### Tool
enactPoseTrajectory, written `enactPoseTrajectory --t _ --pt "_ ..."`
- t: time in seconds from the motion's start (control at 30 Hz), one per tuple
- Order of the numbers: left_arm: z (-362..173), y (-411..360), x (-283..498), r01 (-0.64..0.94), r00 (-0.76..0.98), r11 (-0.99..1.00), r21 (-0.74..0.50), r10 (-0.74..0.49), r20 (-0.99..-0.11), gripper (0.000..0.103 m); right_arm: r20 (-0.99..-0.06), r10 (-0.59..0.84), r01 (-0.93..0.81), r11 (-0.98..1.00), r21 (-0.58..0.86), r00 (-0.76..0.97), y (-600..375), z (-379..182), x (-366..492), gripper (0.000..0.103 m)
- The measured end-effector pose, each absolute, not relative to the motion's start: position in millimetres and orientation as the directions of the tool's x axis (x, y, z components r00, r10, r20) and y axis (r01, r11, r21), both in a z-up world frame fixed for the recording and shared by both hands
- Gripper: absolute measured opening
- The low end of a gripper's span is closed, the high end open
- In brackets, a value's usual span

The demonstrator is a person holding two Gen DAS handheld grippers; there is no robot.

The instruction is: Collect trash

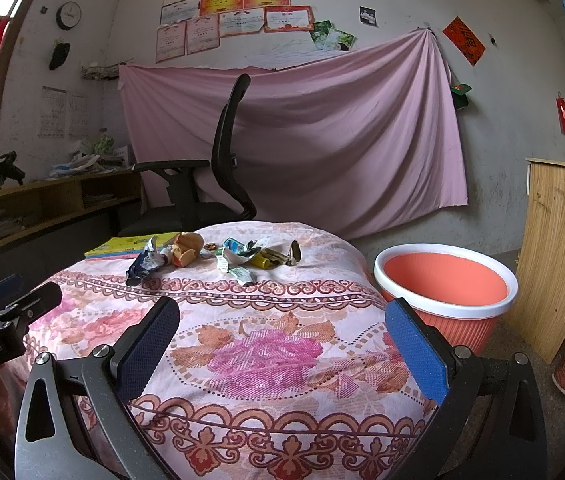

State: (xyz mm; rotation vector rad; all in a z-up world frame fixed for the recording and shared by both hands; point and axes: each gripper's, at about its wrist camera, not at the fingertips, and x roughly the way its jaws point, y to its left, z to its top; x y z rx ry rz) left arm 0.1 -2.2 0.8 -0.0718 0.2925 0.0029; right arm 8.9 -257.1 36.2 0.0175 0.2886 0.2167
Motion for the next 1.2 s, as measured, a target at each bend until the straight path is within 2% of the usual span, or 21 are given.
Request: enactPoseTrajectory --t 0.37,0.87,1.2 --pt "2 2 1 -0.027 0.956 0.997 -0.078 0.003 -0.292 0.099 -0.27 0.219 -0.213 0.976 0.054 0.937 -255 35 12 0.103" --pt "17 28 25 -0.112 0.96 0.987 -0.119 0.076 -0.27 0.099 -0.233 0.249 -0.246 0.968 0.041 0.94 -245 60 32 0.103" --pt "41 47 60 -0.119 0.975 0.986 -0.115 0.095 -0.199 0.099 -0.143 0.282 -0.289 0.957 -0.029 0.949 -233 91 80 0.103"
